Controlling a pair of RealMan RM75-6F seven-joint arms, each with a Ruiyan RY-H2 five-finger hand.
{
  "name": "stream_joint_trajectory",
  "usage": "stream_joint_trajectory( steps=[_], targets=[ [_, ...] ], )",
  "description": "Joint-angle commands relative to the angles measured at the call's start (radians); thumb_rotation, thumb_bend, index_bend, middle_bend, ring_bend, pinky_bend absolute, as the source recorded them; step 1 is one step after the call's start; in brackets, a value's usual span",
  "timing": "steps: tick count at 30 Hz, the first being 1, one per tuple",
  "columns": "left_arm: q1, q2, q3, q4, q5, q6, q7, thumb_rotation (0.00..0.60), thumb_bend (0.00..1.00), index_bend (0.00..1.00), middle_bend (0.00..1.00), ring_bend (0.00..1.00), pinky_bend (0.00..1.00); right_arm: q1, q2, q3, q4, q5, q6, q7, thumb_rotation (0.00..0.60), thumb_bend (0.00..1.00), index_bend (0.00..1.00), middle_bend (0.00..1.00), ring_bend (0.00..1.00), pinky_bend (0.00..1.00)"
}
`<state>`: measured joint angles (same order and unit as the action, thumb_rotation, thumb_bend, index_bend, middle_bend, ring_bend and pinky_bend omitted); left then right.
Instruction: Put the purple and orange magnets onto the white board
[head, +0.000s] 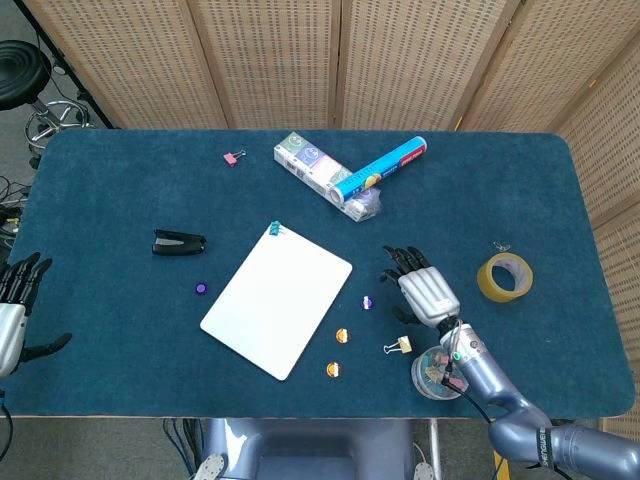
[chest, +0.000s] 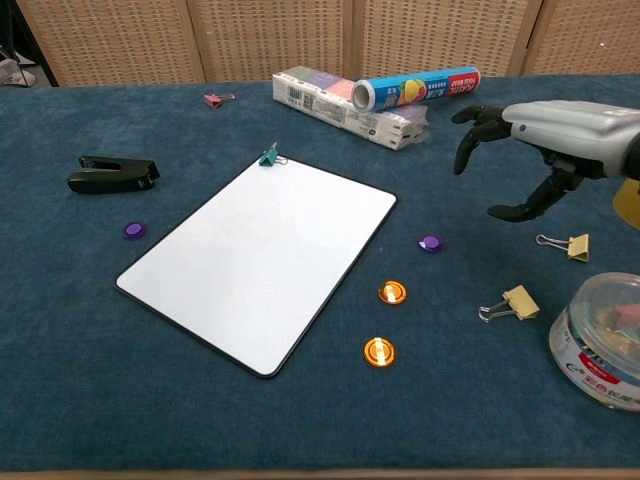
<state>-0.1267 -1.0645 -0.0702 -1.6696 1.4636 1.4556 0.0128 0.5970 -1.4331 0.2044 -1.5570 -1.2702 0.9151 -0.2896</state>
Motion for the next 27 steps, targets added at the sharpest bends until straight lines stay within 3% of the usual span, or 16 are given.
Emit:
stream_joint_trajectory(
  steps=[1, 11, 27],
  targets=[
    [0.000, 0.000, 0.000, -0.002, -0.004, -0.002, 0.004, 0.600, 0.02, 0.00, 0.00, 0.00, 0.00, 0.017, -0.027, -0.009, 0.030, 0.017, -0.021, -0.004, 0.600, 0.36, 0.31, 0.00, 0.00, 0.00],
    [-0.004, -0.005, -0.001, -0.006, -0.018, -0.012, 0.026, 0.600, 0.01, 0.00, 0.00, 0.00, 0.00, 0.052, -0.092, -0.041, 0.109, 0.026, -0.061, 0.044, 0.600, 0.36, 0.31, 0.00, 0.00, 0.00],
    [0.000, 0.001, -0.004, -0.008, -0.026, -0.008, 0.021, 0.600, 0.01, 0.00, 0.00, 0.00, 0.00, 0.095, -0.173, -0.051, 0.221, 0.027, -0.083, 0.103, 0.600, 0.36, 0.32, 0.00, 0.00, 0.00]
  ],
)
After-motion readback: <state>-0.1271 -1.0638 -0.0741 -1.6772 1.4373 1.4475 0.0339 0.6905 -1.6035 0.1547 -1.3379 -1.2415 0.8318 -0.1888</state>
